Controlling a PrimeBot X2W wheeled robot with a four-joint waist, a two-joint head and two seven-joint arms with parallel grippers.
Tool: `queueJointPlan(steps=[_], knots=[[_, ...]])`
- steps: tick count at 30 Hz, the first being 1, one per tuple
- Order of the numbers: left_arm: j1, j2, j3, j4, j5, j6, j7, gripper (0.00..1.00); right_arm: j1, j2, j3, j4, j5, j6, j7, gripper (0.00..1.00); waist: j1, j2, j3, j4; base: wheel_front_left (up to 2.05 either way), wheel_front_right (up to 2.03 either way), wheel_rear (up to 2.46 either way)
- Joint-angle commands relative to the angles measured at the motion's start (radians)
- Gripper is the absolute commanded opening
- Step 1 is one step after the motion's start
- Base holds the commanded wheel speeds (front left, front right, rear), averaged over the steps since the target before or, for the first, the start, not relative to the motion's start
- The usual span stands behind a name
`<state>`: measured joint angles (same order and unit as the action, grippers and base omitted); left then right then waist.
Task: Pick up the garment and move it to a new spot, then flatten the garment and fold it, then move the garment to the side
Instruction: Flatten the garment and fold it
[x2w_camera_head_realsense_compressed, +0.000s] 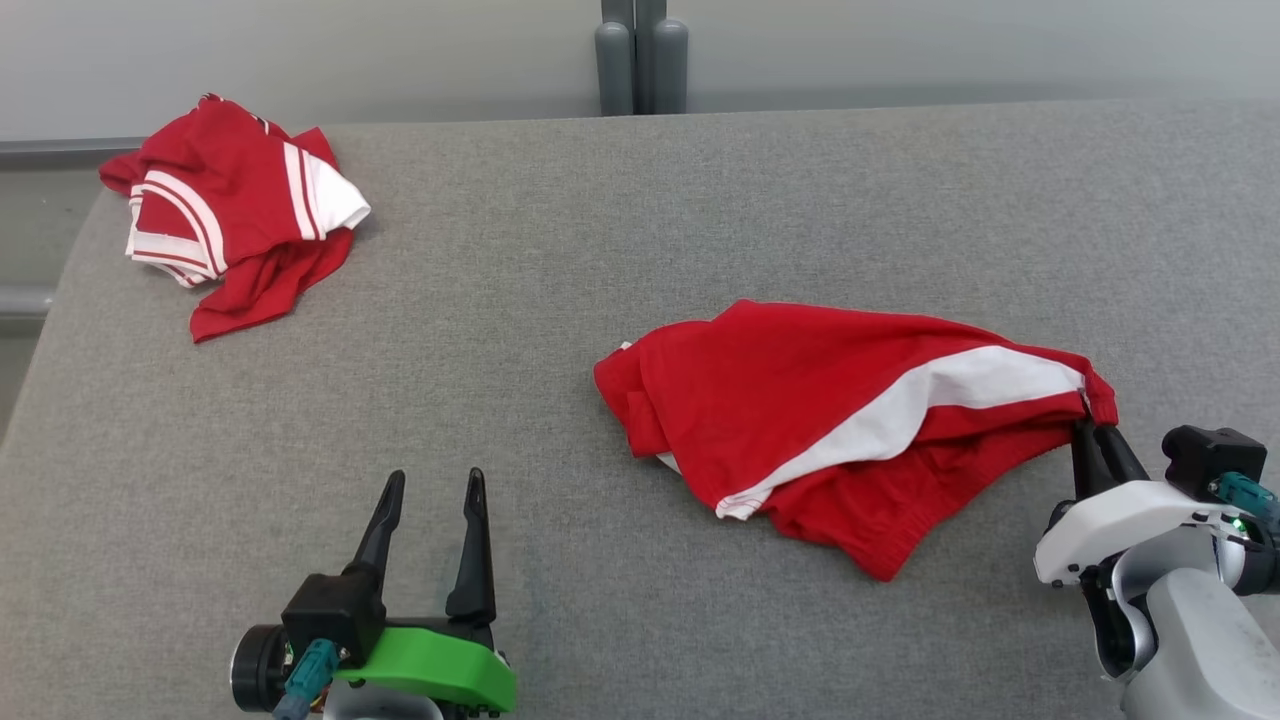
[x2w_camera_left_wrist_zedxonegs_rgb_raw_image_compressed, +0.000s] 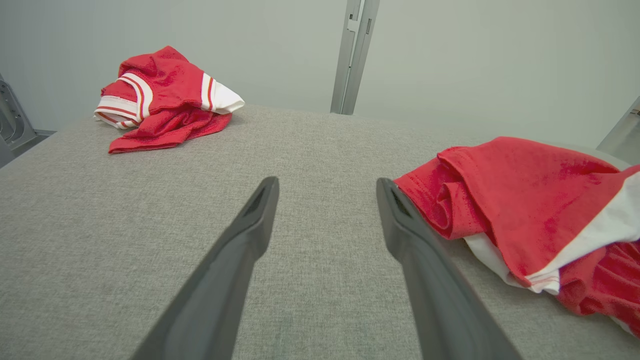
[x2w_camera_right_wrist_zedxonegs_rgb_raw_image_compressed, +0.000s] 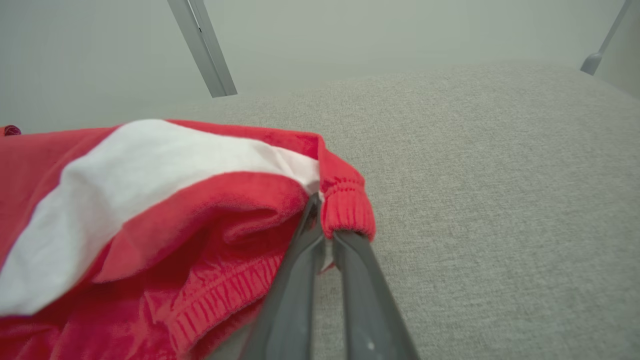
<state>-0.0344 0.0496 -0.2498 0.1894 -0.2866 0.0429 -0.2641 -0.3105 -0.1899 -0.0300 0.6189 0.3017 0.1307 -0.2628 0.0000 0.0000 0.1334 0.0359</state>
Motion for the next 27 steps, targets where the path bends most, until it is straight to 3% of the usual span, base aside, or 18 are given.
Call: queueJointPlan(steps=[1,2,3,10,19,27], knots=[[-0.012,0.002,-0.002,0.003,0.014,-0.005,-0.001,1.00,-0.007,0.000,-0.001,0.012,-0.009,0.000,-0.003,0.42,0.0000,0.0000,0.005,-0.004,0.00,0.00,0.00],[-0.013,0.002,-0.004,0.004,0.014,-0.005,-0.001,1.00,-0.009,0.000,0.000,0.020,-0.013,0.000,-0.003,0.58,0.0000,0.0000,0.006,-0.006,0.00,0.00,0.00],[-0.014,0.002,-0.007,0.006,0.013,-0.005,-0.001,1.00,-0.011,0.002,0.002,0.024,-0.018,0.000,-0.003,1.00,0.0000,0.0000,0.007,-0.009,0.00,0.00,0.00],[-0.020,0.002,-0.030,0.017,0.003,-0.013,-0.001,1.00,0.004,0.001,-0.002,0.017,-0.035,0.000,-0.003,1.00,0.0000,0.0000,0.008,-0.037,0.00,0.00,0.00],[-0.032,0.002,-0.080,0.035,-0.029,-0.025,-0.001,1.00,0.054,0.012,-0.033,-0.086,-0.052,0.000,-0.003,1.00,0.0000,0.0000,-0.008,-0.102,0.00,0.00,0.00],[-0.048,0.002,-0.112,0.046,-0.049,-0.019,-0.001,1.00,0.109,0.009,0.019,-0.144,-0.053,0.000,-0.003,1.00,0.0000,0.0000,-0.011,-0.145,0.00,0.00,0.00]])
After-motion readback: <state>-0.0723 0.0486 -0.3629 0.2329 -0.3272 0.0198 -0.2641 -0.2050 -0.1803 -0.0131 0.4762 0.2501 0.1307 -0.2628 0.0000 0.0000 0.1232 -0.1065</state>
